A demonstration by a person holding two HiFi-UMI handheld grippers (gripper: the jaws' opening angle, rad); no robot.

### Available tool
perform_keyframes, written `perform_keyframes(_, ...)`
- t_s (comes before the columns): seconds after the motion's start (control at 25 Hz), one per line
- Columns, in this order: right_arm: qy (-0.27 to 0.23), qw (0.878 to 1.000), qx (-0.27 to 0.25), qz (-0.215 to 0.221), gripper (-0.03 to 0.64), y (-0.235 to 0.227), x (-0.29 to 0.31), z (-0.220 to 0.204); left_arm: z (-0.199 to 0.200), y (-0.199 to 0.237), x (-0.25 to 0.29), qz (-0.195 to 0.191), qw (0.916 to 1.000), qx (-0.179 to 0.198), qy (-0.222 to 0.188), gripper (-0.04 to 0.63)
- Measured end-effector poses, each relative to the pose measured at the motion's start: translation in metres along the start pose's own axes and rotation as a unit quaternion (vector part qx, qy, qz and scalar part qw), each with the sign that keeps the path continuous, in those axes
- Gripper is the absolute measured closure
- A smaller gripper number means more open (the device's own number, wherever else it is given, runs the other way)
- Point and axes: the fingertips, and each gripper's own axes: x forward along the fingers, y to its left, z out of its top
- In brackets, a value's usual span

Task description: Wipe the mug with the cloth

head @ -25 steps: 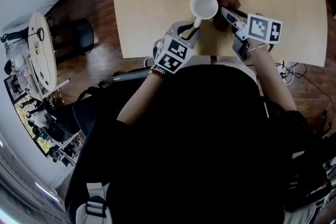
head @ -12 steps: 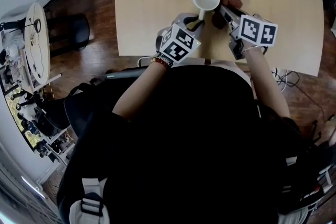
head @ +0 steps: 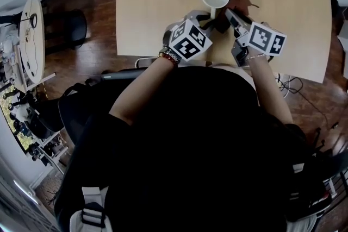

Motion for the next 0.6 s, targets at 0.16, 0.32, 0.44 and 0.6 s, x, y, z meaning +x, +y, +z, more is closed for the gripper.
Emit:
perform_keyframes(0.16, 0.019, 0.999, -0.007, -0.036, 0.584, -0.027, 0.008, -0.013, 0.005, -0.005, 0.005, -0.013, 0.9998, 0.015, 0.009, 0.551)
perform_keyframes(0.32, 0.030, 0.996, -0.034, -0.071, 0.583, -0.037, 0.013, -0.024, 0.006, -0.006, 0.004, -0.015, 0.9997, 0.016, 0.010, 0.551)
perform_keyframes(0.44, 0.024, 0.998, -0.031, -0.050, 0.583, -0.026, 0.010, -0.020, 0.006, -0.006, 0.005, -0.015, 0.9997, 0.017, 0.011, 0.552)
perform_keyframes(0.6, 0.005, 0.999, -0.037, 0.015, 0.583, 0.013, -0.008, -0.009, 0.006, -0.007, 0.005, -0.028, 0.9991, 0.029, 0.015, 0.553)
